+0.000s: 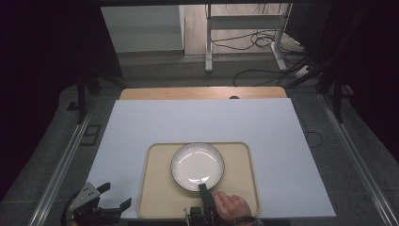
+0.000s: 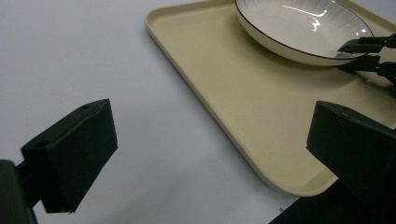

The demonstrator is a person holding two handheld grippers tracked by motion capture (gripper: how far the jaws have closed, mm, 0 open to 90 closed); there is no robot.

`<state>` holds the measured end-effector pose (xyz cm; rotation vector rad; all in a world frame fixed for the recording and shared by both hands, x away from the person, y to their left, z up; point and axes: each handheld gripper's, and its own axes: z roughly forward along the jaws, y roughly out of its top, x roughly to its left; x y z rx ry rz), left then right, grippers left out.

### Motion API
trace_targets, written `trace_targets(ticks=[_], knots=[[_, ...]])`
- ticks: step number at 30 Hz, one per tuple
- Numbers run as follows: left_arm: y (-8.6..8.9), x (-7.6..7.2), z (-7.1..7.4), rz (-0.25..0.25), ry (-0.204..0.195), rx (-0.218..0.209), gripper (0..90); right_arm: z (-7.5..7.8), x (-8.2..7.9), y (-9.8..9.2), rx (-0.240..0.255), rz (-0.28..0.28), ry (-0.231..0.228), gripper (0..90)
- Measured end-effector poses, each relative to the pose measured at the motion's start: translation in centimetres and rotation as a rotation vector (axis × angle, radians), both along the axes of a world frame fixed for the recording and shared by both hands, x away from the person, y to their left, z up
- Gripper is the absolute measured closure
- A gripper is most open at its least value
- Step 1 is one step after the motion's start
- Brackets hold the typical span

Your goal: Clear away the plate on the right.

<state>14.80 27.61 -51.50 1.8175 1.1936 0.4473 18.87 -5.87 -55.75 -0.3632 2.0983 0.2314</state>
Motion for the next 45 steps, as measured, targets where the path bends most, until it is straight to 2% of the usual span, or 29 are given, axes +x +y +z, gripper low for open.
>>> trace_targets(ticks=[8, 16, 24, 28, 30, 34, 36, 37, 45], knots=[[0.0, 0.0, 0.0, -0.003, 0.004, 0.002, 1.5, -0.1, 0.1, 0.0, 0.006, 0.006, -0.003, 71.6], [0.0, 0.1, 0.0, -0.002, 0.006, 0.002, 1.5, 0.2, 0.0, -0.1, 0.042, -0.003, -0.006, 60.3], [0.0, 0.1, 0.0, -0.003, 0.008, 0.002, 1.5, 0.5, -0.2, -0.1, 0.046, 0.012, -0.005, 58.3], [0.0, 0.1, 0.0, -0.003, 0.008, 0.002, 1.5, 1.0, -0.3, -0.2, 0.066, -0.011, 0.016, 57.2], [0.0, 0.1, 0.0, -0.003, 0.008, 0.002, 1.5, 1.1, -0.2, -0.2, 0.069, 0.001, 0.01, 57.1], [0.0, 0.1, 0.0, -0.003, 0.008, 0.003, 1.5, 1.6, -0.4, -0.5, 0.09, -0.008, 0.024, 56.2], [0.0, 0.1, 0.0, -0.002, 0.008, 0.002, 1.5, 1.7, -0.4, -0.5, 0.092, -0.001, 0.024, 56.0], [0.0, 0.1, 0.0, -0.002, 0.008, 0.001, 1.5, 1.9, -0.6, -0.6, 0.084, -0.016, 0.016, 56.0], [0.0, 0.1, 0.0, -0.001, 0.009, -0.001, 1.5, 2.6, -0.9, -1.1, 0.11, -0.014, 0.028, 55.2]])
